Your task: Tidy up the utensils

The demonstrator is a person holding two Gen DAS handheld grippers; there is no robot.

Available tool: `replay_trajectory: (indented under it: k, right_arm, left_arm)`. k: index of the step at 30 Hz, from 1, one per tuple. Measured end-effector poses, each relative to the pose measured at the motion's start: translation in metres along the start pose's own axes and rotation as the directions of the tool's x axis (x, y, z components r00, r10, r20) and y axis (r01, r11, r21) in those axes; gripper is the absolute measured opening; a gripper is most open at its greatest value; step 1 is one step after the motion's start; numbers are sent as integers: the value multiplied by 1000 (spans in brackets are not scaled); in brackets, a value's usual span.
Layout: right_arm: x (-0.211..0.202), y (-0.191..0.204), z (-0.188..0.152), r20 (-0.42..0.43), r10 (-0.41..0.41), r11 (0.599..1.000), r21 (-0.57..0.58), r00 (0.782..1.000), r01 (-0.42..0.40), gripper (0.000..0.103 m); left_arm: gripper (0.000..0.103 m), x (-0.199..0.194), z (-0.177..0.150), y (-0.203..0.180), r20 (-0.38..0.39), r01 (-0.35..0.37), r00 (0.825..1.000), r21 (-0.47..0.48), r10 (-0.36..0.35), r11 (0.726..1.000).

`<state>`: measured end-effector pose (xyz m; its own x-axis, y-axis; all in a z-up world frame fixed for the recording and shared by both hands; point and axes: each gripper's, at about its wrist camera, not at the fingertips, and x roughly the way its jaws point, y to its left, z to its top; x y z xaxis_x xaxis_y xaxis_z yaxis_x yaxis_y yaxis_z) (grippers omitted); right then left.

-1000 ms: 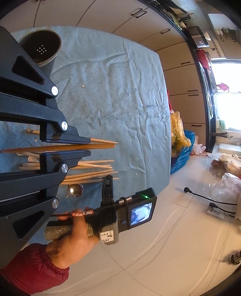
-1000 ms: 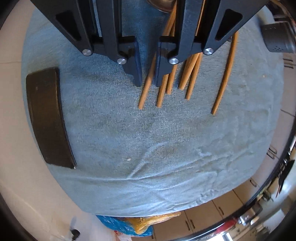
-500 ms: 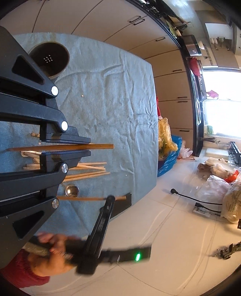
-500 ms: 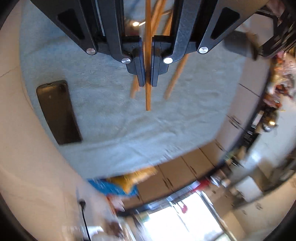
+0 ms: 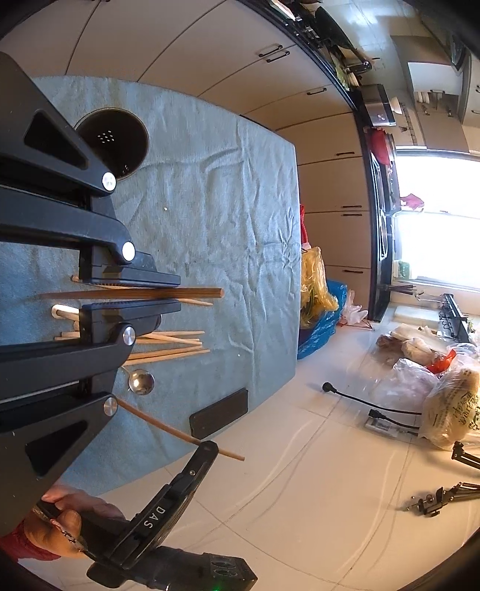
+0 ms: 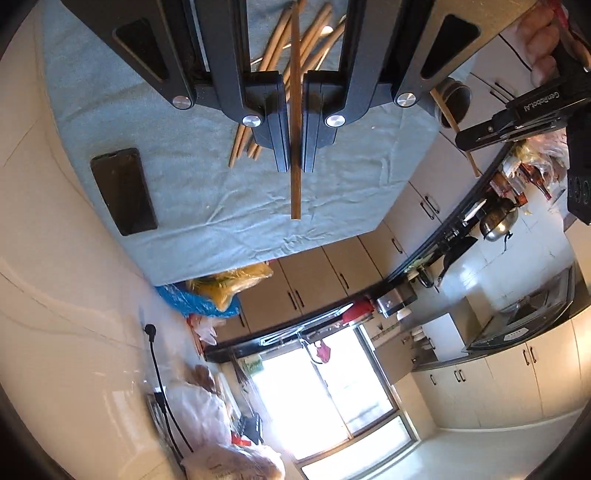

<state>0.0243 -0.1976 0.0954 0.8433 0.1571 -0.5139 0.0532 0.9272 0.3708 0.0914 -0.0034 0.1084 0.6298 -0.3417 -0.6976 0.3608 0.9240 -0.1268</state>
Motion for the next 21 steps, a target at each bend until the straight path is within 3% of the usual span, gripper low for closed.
replay_trajectory:
  k: [21]
  right_arm:
    - [-14, 39, 22, 62, 68, 995, -80, 996, -63, 6]
  left_arm:
    - [6, -36, 13, 10, 72, -24, 997, -4, 24, 1000]
